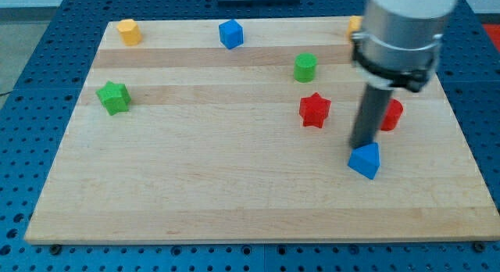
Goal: Move red star at bottom left corner of the board
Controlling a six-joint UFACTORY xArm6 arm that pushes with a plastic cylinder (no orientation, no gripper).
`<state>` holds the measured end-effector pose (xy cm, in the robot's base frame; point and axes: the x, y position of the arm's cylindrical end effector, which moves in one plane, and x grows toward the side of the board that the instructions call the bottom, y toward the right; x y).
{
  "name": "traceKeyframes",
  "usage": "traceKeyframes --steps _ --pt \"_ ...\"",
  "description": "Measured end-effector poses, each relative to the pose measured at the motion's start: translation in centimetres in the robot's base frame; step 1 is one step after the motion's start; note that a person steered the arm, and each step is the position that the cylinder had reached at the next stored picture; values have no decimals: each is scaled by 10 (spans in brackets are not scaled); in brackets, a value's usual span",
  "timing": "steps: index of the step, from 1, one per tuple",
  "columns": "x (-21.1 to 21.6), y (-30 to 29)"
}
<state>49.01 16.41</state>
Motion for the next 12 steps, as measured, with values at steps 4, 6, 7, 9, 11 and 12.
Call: traceKeyframes --steps 4,6,7,9,11,12 --pt "-38 48" --pt "-37 33" --pt "-37 1" --pt "-53 -58" --pt "-68 -117" --pt "-86 -109"
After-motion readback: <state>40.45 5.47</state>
